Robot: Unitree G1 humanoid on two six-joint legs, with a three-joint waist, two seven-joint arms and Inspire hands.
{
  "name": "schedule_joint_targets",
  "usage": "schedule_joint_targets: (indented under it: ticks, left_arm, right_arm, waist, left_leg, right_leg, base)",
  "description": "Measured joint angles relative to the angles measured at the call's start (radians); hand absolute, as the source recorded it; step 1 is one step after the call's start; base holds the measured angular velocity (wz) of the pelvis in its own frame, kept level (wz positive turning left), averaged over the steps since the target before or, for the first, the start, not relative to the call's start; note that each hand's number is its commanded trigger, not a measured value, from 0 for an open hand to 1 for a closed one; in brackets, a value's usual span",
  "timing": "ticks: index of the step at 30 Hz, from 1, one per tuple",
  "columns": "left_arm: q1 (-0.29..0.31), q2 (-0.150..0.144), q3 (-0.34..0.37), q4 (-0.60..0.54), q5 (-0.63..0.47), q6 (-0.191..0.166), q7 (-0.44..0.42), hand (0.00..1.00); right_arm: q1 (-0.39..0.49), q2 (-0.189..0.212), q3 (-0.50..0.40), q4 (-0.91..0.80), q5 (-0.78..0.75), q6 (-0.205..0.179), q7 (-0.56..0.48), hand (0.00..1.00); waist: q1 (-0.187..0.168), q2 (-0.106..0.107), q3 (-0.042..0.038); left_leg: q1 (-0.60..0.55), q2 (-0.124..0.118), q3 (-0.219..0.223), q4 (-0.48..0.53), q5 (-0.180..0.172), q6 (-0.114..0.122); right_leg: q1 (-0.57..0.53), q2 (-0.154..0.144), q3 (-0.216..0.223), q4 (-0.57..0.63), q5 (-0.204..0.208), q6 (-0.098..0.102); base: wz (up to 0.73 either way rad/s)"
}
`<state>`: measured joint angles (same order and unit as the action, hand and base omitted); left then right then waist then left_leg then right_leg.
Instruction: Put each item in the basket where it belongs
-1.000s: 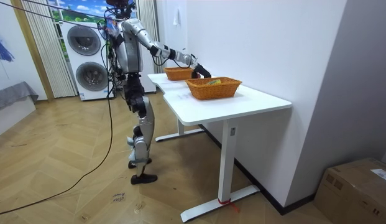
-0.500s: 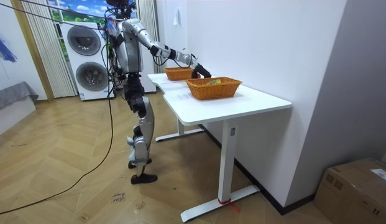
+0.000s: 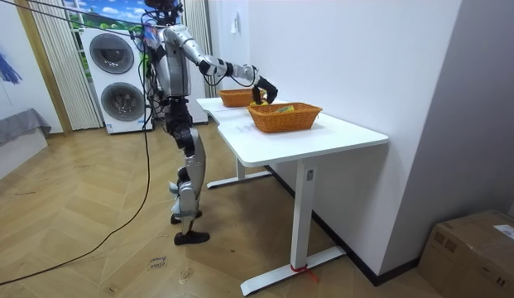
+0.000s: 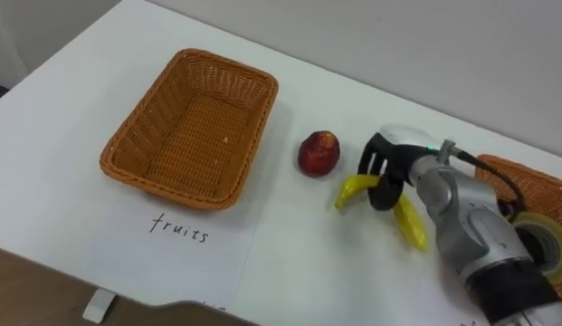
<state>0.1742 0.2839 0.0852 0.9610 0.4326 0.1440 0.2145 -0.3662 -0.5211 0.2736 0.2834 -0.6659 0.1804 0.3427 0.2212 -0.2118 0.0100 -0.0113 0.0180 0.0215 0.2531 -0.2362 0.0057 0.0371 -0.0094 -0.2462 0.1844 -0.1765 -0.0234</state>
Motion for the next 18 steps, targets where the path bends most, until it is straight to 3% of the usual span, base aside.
schedule_joint_targets:
  ticks: [8, 10, 14, 18]
  left_arm:
    - [0.051, -0.018, 0.030, -0.002, 0.005, -0.003, 0.026, 0.00]
    - [0.068, -0.028, 0.038, -0.010, 0.004, -0.003, 0.039, 0.00]
    - [0.077, -0.039, 0.070, -0.010, 0.004, -0.004, 0.037, 0.00]
    - [0.086, -0.045, 0.079, -0.019, 0.004, -0.006, 0.018, 0.00]
  right_arm:
    - [0.000, -0.004, -0.071, -0.142, 0.017, -0.016, -0.005, 1.00]
    - [0.000, -0.004, -0.095, -0.189, 0.035, -0.018, -0.006, 1.00]
    - [0.000, -0.004, -0.164, -0.253, 0.084, -0.017, -0.022, 1.00]
    - [-0.001, -0.019, -0.213, -0.300, 0.085, -0.018, -0.024, 1.00]
  waist:
    - [-0.024, 0.016, 0.0006]
    - [-0.049, 0.015, -0.0106]
    - [-0.057, 0.020, -0.0083]
    - [-0.062, 0.012, -0.0145]
  left_leg:
    - [0.042, 0.002, 0.007, -0.013, 0.000, 0.000]
    - [0.043, 0.000, 0.005, -0.016, 0.000, 0.000]
    - [0.053, 0.002, 0.004, -0.016, 0.001, -0.001]
    - [0.057, 0.002, 0.004, -0.029, 0.002, -0.003]
  right_leg:
    - [0.032, 0.001, 0.032, -0.005, 0.000, 0.000]
    - [0.037, -0.001, 0.031, -0.014, 0.000, 0.000]
    - [0.049, -0.002, 0.024, -0.014, 0.000, 0.000]
    - [0.055, 0.004, 0.024, -0.013, 0.000, 0.000]
  base:
    - [-0.05]
    - [0.00]
    - [0.00]
    - [0.00]
